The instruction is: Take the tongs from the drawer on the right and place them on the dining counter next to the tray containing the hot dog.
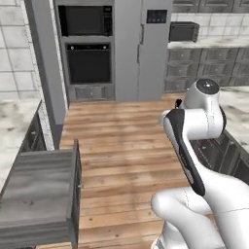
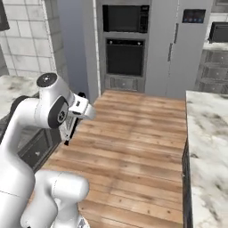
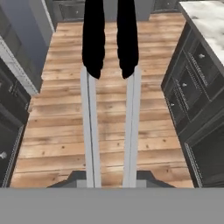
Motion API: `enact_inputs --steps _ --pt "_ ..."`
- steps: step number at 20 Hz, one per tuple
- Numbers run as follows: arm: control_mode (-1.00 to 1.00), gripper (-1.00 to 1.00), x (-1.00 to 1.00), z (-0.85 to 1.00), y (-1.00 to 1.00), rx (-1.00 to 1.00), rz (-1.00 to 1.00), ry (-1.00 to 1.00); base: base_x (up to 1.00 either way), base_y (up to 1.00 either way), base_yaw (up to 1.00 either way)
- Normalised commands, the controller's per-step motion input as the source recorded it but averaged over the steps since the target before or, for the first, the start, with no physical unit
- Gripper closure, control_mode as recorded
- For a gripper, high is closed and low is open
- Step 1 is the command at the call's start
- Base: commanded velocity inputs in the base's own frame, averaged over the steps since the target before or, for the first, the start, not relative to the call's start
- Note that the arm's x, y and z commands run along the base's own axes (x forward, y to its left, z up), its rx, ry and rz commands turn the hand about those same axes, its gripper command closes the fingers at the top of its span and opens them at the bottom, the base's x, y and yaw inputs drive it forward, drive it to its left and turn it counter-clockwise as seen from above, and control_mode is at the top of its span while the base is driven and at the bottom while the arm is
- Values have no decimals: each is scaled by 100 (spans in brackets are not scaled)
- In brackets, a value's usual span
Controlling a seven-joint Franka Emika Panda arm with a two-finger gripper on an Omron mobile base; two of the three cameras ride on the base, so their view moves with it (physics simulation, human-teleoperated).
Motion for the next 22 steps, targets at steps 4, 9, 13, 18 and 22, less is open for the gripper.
enact_inputs --steps 4,9,13,18,22 --pt "100 100 0 0 0 0 0 0 84 1 -17" --pt "100 100 0 0 0 0 0 0 98 18 -14" --pt "100 100 0 0 0 0 0 0 100 10 -14" --pt "100 100 0 0 0 0 0 0 100 2 -17" --pt "100 100 0 0 0 0 0 0 100 0 -21"
